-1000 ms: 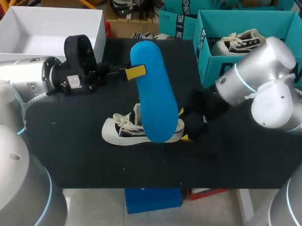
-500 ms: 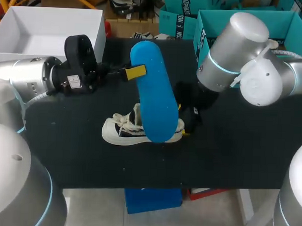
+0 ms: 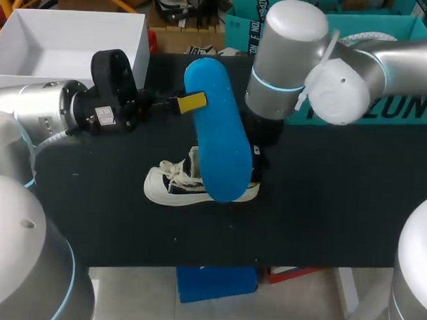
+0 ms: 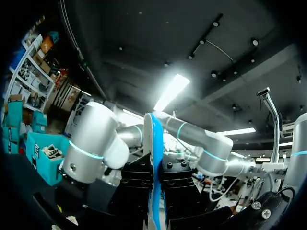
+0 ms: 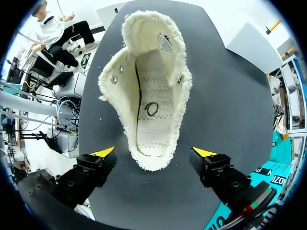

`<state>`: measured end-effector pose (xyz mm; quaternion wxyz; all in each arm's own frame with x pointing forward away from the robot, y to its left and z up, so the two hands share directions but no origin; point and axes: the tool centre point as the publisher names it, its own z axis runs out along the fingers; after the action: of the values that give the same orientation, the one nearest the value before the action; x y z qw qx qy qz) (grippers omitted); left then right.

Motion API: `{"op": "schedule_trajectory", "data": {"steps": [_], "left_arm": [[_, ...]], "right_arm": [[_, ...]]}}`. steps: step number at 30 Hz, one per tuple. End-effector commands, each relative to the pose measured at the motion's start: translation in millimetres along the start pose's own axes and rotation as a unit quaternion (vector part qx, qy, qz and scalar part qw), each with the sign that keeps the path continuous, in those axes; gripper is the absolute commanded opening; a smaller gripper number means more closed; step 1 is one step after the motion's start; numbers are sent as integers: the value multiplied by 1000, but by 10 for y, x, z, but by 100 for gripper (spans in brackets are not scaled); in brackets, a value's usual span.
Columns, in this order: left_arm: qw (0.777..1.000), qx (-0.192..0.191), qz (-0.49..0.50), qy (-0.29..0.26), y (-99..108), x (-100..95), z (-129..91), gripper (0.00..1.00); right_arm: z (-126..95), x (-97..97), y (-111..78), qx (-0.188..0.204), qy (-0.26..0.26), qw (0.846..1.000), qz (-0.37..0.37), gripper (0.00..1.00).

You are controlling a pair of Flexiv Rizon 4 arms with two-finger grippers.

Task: Take the shoe out of the shoebox, open the shoe tongue, remove and reinsert the insole, then place the shoe into the shoebox

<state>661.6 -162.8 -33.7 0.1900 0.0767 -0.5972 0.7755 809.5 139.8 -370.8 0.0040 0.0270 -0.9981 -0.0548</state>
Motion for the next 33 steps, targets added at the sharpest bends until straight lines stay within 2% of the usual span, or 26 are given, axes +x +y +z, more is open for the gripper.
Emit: {"op": "schedule_trajectory", "data": {"steps": [1, 12, 19, 31, 33], "left_arm": [[1000, 1, 1, -1, 19, 2, 7, 0], [1000, 1, 1, -1, 19, 2, 7, 0], [1000, 1, 1, -1, 19, 2, 7, 0], [1000, 1, 1, -1, 19, 2, 7, 0], [1000, 1, 1, -1, 19, 2, 7, 0]], "right_arm": [[16, -18, 98, 83, 0, 997, 0, 100], [55, -5, 236, 73, -3, 997, 3, 100], [87, -32, 300, 48, -9, 999, 1, 100], [72, -6, 228, 28, -14, 999, 8, 100], [51, 9, 191, 13, -19, 1000, 6, 100]]}}
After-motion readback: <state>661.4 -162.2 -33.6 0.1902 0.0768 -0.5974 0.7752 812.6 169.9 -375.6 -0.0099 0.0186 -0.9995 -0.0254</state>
